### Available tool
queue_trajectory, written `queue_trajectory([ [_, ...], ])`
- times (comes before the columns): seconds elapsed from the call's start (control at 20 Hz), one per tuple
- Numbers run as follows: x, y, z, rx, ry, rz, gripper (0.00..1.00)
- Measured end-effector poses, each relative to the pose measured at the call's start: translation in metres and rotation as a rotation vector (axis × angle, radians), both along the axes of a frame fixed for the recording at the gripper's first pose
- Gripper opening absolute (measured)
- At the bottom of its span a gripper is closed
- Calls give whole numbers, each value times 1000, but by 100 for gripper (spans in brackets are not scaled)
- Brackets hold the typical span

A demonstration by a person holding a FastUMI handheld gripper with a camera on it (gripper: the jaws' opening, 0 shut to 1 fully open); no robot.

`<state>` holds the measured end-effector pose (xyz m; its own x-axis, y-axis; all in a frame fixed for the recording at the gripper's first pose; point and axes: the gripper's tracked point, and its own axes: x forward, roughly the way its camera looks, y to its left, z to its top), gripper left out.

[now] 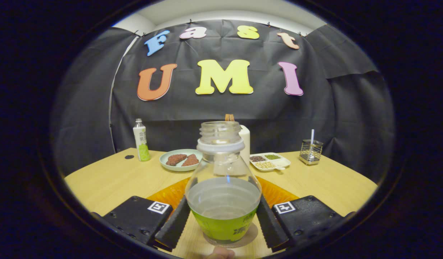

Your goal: Take the bottle from table, then pour the juice into the cup, finally place the bottle on the coaster

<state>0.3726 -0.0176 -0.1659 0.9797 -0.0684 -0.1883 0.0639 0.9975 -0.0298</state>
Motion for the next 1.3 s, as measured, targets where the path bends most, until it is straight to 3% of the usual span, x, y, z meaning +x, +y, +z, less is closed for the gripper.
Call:
queue_trajectory([
  [0.05, -2, -3, -1, -19, 16, -10, 98],
  [0.15, -8, -6, 0, -59, 41, -40, 98],
  [0.55, -63, 12, 37, -67, -95, 7, 98],
  [0.75, -99, 16, 41, -126, -61, 3, 99],
  [1.05, -160, 7, 37, -288, -11, -93, 99],
  [1.3, -197, 18, 30, -246, -24, -71, 100],
])
